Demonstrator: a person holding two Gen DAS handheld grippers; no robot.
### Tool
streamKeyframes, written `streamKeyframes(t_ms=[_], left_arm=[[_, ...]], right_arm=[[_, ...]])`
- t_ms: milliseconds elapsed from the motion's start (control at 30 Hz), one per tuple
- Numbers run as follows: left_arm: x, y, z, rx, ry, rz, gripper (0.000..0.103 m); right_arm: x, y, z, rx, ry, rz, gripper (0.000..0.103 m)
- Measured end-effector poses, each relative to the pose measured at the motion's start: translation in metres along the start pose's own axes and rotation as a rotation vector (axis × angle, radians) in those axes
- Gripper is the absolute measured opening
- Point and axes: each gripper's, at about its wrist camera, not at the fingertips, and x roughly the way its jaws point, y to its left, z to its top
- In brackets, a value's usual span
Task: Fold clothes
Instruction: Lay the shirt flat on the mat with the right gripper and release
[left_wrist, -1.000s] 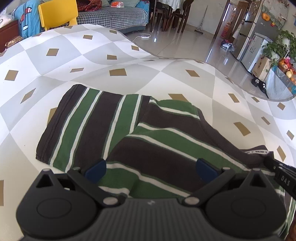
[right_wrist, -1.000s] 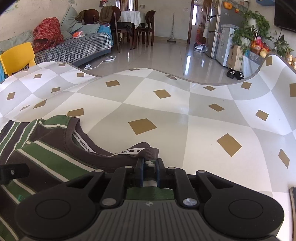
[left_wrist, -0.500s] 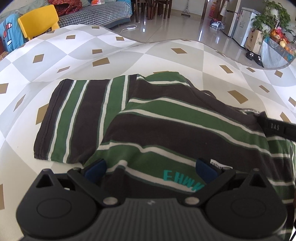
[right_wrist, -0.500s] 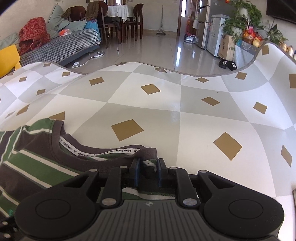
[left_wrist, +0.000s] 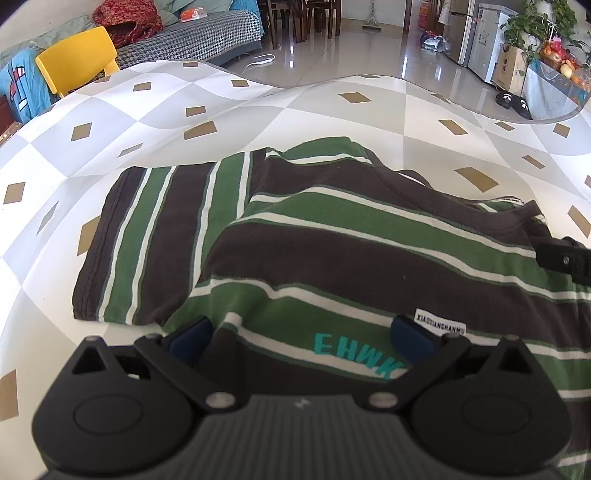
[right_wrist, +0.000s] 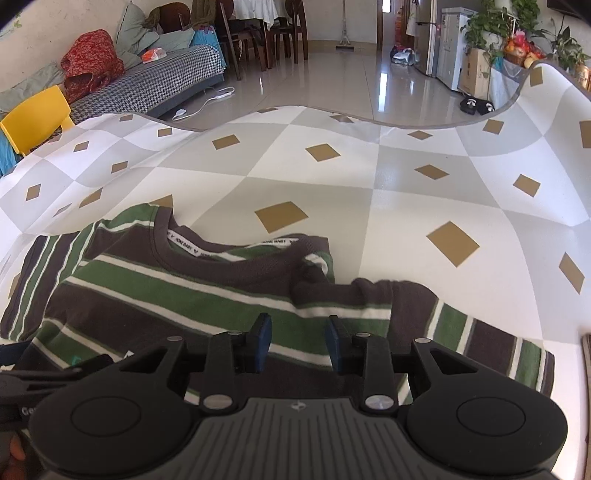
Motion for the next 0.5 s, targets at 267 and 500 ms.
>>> streamKeyframes(t_ms=[267,500], left_arm=[[-0.013,0.006,-0.005,-0.012,0.006,-0.011,0.103],[-0.03,0.005,-0.013,0.003,0.001,-0.019,0.103]], right_arm=[[-0.032,-0.03,-0.027,0.015,0.049,-0.023,0.033],[-0.051,-0.033,-0.053,-0.012,0.079,-0.051,0.034]])
